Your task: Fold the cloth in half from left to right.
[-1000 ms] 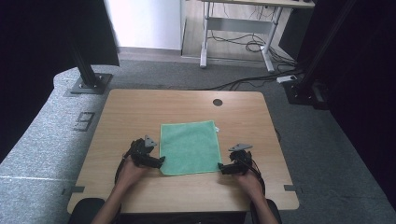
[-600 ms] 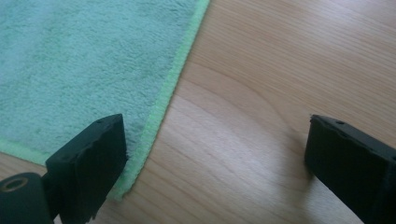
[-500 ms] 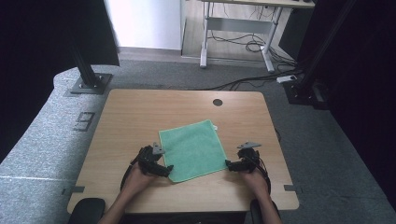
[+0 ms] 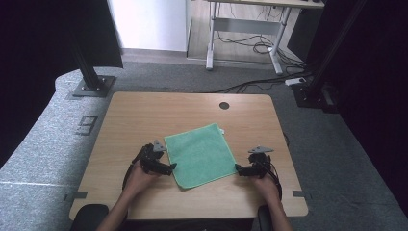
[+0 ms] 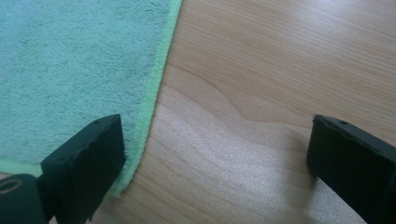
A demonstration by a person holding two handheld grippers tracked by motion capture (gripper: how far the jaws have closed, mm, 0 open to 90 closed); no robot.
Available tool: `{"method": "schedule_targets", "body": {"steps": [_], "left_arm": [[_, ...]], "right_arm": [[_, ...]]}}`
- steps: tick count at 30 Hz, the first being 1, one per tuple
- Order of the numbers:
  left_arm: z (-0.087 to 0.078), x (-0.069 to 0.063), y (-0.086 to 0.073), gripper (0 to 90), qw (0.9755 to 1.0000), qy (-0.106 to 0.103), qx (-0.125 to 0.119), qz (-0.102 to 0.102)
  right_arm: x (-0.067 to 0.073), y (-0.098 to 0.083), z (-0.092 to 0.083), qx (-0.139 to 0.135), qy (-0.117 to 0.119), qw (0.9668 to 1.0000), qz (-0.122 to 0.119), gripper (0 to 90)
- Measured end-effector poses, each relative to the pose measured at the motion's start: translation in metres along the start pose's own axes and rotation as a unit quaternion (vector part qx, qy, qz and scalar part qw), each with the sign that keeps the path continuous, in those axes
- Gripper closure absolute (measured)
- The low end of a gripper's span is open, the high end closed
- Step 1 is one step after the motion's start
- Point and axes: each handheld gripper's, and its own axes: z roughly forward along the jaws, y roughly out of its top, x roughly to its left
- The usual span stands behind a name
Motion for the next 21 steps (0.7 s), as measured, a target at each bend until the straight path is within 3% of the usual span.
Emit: {"method": "schedule_targets", "body": {"steps": [9, 16, 21], "left_arm": [[0.008, 0.039, 0.020, 0.3, 0.9988, 0.025, -0.023, -0.035], [0.022, 0.060, 0.039, 0.6, 0.9975, 0.045, -0.025, -0.048], [0.037, 0.072, 0.046, 0.6, 0.9960, 0.063, -0.013, -0.061]], "right_arm": [[-0.001, -0.001, 0.001, -0.004, -0.002, 1.0000, 0.003, 0.9], [-0.001, -0.001, 0.001, -0.005, -0.002, 1.0000, 0.003, 0.9], [-0.001, -0.001, 0.001, -0.005, -0.002, 1.0000, 0.003, 0.8]]}}
